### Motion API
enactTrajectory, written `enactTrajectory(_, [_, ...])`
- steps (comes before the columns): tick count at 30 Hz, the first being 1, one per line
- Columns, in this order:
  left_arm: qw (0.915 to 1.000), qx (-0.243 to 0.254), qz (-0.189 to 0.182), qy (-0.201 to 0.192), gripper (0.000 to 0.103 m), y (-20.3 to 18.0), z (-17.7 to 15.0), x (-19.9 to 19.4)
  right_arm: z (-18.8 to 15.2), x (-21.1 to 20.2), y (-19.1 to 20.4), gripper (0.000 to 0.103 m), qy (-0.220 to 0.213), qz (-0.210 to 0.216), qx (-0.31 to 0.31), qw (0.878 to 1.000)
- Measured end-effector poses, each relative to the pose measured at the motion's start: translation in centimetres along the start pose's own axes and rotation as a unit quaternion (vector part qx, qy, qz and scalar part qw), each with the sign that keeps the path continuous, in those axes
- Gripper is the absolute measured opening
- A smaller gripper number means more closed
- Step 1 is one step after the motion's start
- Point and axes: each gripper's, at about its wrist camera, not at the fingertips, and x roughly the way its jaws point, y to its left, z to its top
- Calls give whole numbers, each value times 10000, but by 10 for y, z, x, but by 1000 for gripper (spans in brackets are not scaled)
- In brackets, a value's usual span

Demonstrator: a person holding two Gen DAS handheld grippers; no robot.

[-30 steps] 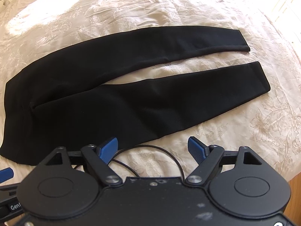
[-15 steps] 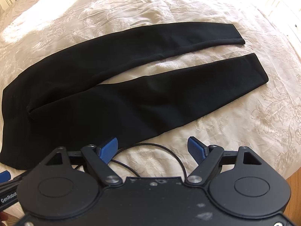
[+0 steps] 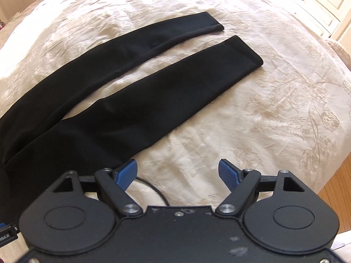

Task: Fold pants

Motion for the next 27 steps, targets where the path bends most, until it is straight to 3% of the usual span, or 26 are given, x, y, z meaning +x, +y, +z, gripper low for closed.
enactTrajectory(2, [9999, -72, -90, 15, 77, -7, -1, 1, 9, 3, -14, 83, -78, 12, 119, 9999])
enactTrajectory(6, [9999, -122, -23, 33, 64, -25, -3, 0, 34, 17, -41, 82, -275, 151, 215, 9993])
enactTrajectory(11, [9996, -268, 116, 22, 63, -49, -5, -5, 65, 41, -66, 81, -370, 240, 186, 9989])
enactTrajectory(19, [9979, -412, 500, 29, 63, -83, -2, -8, 100, 88, -93, 81, -40, 513, 275, 9983])
enactTrajectory(27, [9936, -726, 863, 70, 63, -87, -5, -12, 115, 138, -102, 81, 568, 840, 598, 9931])
